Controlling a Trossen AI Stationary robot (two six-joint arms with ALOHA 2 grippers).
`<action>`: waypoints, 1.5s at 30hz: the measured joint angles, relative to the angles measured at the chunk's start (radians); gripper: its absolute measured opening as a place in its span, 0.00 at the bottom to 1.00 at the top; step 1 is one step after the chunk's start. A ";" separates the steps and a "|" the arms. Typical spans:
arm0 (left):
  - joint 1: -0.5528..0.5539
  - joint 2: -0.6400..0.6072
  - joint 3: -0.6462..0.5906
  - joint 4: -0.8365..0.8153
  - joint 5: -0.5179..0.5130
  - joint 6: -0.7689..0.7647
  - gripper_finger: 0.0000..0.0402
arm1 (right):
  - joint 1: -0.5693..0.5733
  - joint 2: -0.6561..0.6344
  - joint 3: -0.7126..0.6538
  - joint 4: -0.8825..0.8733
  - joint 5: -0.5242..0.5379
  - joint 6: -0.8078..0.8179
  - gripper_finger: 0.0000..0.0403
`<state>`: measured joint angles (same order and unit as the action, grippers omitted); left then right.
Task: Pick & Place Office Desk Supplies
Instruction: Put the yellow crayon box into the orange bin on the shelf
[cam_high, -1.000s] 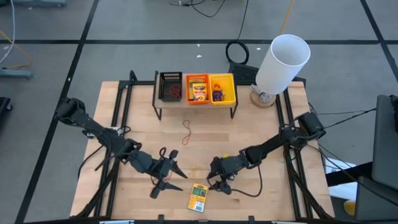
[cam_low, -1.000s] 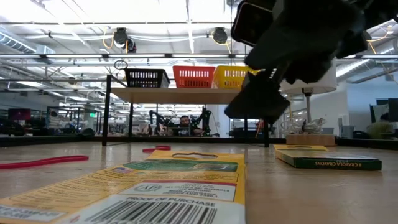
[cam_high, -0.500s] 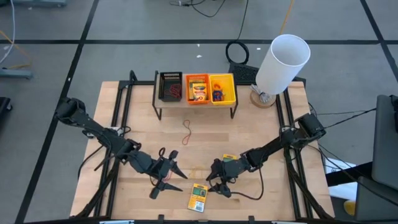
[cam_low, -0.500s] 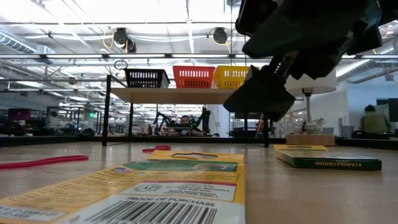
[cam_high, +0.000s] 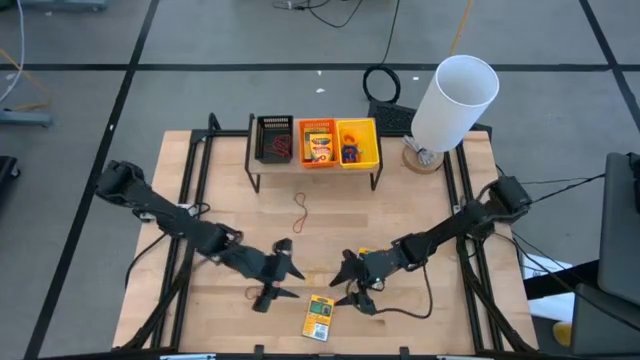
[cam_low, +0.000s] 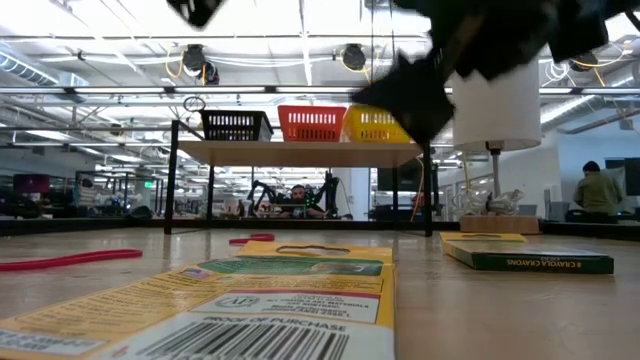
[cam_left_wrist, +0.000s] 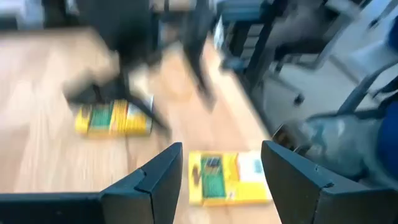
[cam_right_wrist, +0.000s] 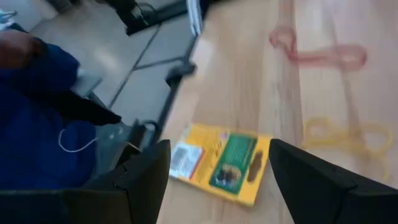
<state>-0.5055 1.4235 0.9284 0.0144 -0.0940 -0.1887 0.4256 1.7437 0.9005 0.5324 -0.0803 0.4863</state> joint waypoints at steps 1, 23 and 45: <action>0.011 0.026 -0.001 0.000 0.013 -0.006 0.52 | -0.003 -0.025 0.000 -0.007 0.001 -0.029 0.65; 0.154 0.442 0.001 0.225 0.370 -0.120 0.52 | 0.121 -0.411 -0.048 -0.110 0.527 -0.495 0.65; 0.137 0.515 0.001 0.301 0.373 -0.236 0.34 | 0.117 -0.411 -0.051 -0.096 0.526 -0.479 0.65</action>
<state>-0.3687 1.9388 0.9295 0.3149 0.2787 -0.4248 0.5426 1.3327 0.8497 0.4366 0.4457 0.0070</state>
